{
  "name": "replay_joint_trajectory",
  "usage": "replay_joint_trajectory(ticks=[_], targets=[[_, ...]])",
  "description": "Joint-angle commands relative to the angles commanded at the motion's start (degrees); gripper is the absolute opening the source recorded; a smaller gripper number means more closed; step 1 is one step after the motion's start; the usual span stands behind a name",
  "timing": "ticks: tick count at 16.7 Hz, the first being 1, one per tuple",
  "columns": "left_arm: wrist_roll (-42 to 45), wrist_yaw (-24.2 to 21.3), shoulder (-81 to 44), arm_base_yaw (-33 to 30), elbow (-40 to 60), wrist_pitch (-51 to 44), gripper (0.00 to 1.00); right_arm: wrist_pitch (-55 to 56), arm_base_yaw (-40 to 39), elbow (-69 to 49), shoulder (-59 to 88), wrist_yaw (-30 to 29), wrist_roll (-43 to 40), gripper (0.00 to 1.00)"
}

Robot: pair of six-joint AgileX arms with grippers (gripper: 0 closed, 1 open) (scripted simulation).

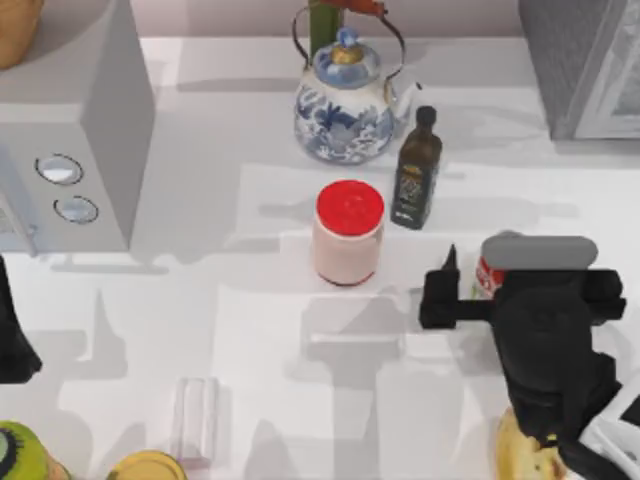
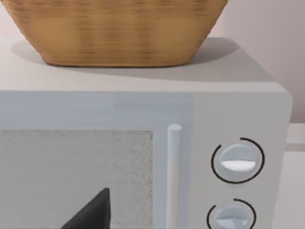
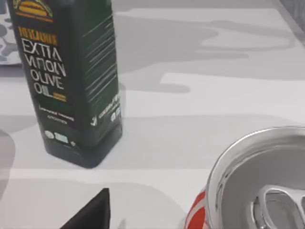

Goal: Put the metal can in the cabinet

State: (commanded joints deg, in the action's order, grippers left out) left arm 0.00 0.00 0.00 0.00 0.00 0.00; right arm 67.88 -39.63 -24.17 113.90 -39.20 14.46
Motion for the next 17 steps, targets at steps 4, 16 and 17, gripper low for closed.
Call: replay_joint_trajectory(ticks=[4, 16, 17], targets=[[0.00, 0.00, 0.00, 0.00, 0.00, 0.00, 1.00, 2.85, 0.70, -1.58, 4.68, 0.72, -0.03, 1.00], [0.00, 0.00, 0.00, 0.00, 0.00, 0.00, 1.00, 3.52, 0.41, -1.37, 5.28, 0.35, 0.17, 0.47], [0.00, 0.00, 0.00, 0.00, 0.00, 0.00, 1.00, 3.52, 0.41, -1.37, 5.28, 0.35, 0.17, 0.40]])
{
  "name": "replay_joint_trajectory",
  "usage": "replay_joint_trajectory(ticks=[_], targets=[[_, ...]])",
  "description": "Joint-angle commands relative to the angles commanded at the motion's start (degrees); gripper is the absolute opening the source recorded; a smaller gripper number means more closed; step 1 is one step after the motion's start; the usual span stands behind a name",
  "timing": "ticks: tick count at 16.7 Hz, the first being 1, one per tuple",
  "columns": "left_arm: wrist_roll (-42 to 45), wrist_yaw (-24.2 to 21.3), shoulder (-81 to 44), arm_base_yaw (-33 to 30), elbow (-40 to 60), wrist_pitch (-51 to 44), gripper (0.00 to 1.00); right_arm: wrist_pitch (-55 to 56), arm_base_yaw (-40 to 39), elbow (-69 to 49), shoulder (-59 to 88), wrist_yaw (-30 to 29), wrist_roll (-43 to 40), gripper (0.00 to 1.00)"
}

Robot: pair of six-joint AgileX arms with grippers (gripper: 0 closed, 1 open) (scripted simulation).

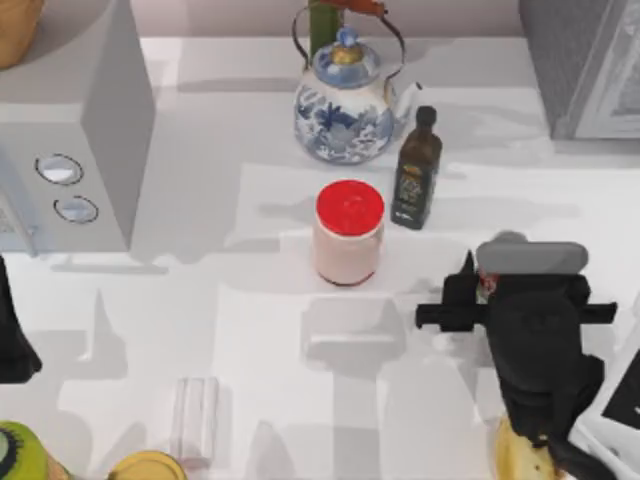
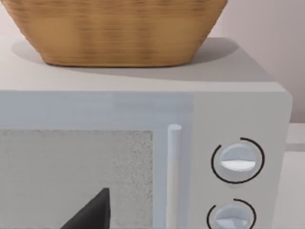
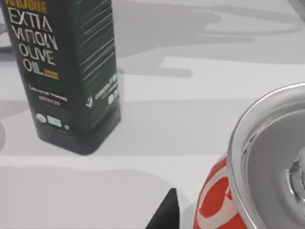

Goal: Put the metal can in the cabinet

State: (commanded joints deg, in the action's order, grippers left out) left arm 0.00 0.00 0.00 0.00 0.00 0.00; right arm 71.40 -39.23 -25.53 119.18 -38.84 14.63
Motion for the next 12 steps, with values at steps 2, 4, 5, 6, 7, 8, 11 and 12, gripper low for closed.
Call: replay_joint_trajectory(ticks=[2, 4, 5, 6, 7, 8, 11, 12], targets=[[0.00, 0.00, 0.00, 0.00, 0.00, 0.00, 1.00, 0.00, 0.00, 0.00, 0.00, 0.00, 0.00, 0.25], [0.00, 0.00, 0.00, 0.00, 0.00, 0.00, 1.00, 0.00, 0.00, 0.00, 0.00, 0.00, 0.00, 0.10], [0.00, 0.00, 0.00, 0.00, 0.00, 0.00, 1.00, 0.00, 0.00, 0.00, 0.00, 0.00, 0.00, 0.02], [0.00, 0.00, 0.00, 0.00, 0.00, 0.00, 1.00, 0.00, 0.00, 0.00, 0.00, 0.00, 0.00, 0.00], [0.00, 0.00, 0.00, 0.00, 0.00, 0.00, 1.00, 0.00, 0.00, 0.00, 0.00, 0.00, 0.00, 0.00], [0.00, 0.00, 0.00, 0.00, 0.00, 0.00, 1.00, 0.00, 0.00, 0.00, 0.00, 0.00, 0.00, 0.00], [0.00, 0.00, 0.00, 0.00, 0.00, 0.00, 1.00, 0.00, 0.00, 0.00, 0.00, 0.00, 0.00, 0.00], [0.00, 0.00, 0.00, 0.00, 0.00, 0.00, 1.00, 0.00, 0.00, 0.00, 0.00, 0.00, 0.00, 0.00]])
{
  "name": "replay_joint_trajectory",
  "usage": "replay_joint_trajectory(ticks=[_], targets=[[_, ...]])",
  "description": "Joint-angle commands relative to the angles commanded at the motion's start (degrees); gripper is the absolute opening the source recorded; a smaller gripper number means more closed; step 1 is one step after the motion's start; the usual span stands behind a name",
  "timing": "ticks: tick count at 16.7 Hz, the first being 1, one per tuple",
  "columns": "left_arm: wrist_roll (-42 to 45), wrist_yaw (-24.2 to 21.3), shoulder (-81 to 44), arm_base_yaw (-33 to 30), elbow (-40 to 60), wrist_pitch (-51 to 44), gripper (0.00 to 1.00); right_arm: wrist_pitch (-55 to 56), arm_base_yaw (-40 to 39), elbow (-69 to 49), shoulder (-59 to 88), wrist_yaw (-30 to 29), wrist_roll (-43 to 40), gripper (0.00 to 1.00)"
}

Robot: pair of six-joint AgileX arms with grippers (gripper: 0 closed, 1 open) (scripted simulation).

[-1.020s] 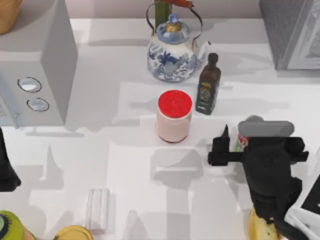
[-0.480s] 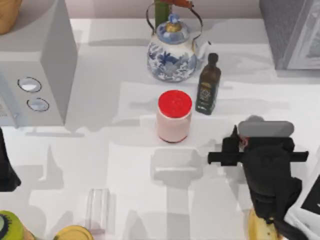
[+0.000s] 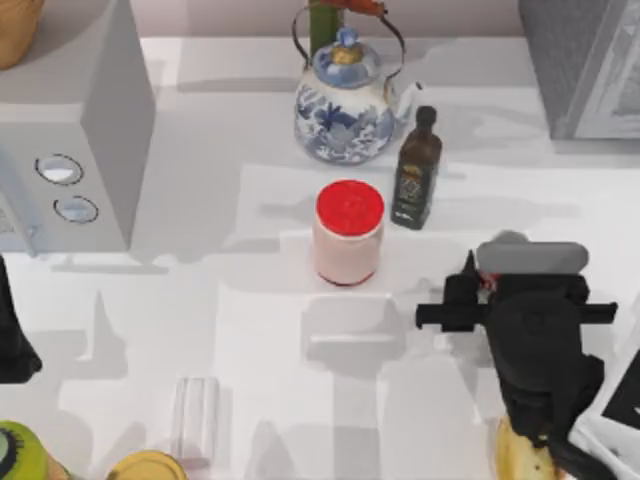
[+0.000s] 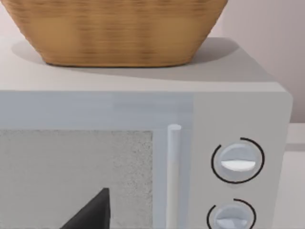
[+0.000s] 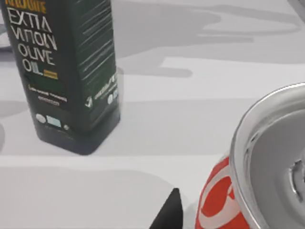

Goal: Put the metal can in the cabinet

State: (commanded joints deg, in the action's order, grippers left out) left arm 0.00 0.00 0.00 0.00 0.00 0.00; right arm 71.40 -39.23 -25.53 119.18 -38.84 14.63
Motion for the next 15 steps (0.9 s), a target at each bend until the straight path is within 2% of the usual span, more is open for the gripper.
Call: replay_joint_trajectory(ticks=[4, 7, 15], targets=[[0.00, 0.00, 0.00, 0.00, 0.00, 0.00, 1.00, -0.74, 0.09, -0.16, -0.74, 0.00, 0.03, 0.00], [0.00, 0.00, 0.00, 0.00, 0.00, 0.00, 1.00, -6.00, 0.07, -1.29, -5.22, 0.12, -0.05, 0.00], [0.00, 0.00, 0.00, 0.00, 0.00, 0.00, 1.00, -35.08, -0.35, -7.34, -27.45, 0.77, -0.05, 0.00]])
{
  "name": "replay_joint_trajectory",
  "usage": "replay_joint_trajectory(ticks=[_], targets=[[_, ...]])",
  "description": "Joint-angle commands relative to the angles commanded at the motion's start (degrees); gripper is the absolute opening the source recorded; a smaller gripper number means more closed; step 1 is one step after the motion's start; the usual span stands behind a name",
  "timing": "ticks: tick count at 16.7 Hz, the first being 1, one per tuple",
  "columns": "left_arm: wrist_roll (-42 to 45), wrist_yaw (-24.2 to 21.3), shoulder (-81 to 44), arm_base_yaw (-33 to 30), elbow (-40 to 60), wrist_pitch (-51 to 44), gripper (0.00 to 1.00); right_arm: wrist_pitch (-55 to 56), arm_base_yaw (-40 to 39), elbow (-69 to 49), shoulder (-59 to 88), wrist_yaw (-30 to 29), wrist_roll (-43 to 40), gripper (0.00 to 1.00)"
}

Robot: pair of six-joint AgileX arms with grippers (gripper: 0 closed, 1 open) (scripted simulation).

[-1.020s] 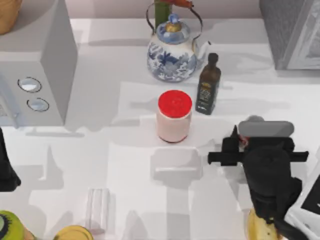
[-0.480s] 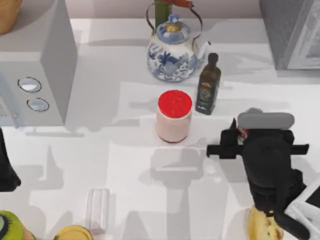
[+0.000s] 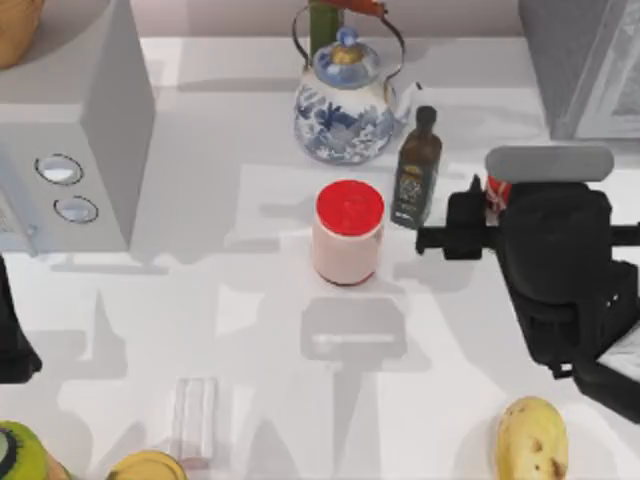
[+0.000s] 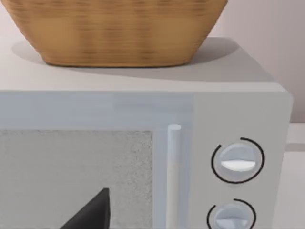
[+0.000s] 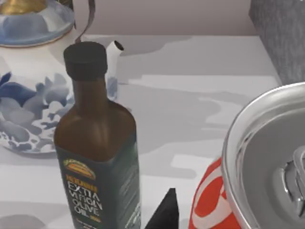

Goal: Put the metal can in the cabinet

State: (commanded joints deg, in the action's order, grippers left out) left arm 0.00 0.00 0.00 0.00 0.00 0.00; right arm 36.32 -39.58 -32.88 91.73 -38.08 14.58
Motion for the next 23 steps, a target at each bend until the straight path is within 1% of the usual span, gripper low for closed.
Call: replay_joint_trajectory(ticks=[3, 5, 13, 18, 23], targets=[[0.00, 0.00, 0.00, 0.00, 0.00, 0.00, 1.00, -9.59, 0.14, -1.90, -7.65, -0.01, -0.08, 0.00], [0.00, 0.00, 0.00, 0.00, 0.00, 0.00, 1.00, -13.06, 0.31, -2.70, -10.64, -0.16, -0.08, 0.00], [0.00, 0.00, 0.00, 0.00, 0.00, 0.00, 1.00, -14.70, 1.17, -1.85, -12.80, 0.55, -0.37, 0.00], [0.00, 0.00, 0.00, 0.00, 0.00, 0.00, 1.00, -19.27, 7.37, 4.72, -23.63, 6.08, -2.87, 0.00], [0.00, 0.00, 0.00, 0.00, 0.00, 0.00, 1.00, -25.47, 17.60, 14.27, -42.62, 15.29, -5.98, 0.00]])
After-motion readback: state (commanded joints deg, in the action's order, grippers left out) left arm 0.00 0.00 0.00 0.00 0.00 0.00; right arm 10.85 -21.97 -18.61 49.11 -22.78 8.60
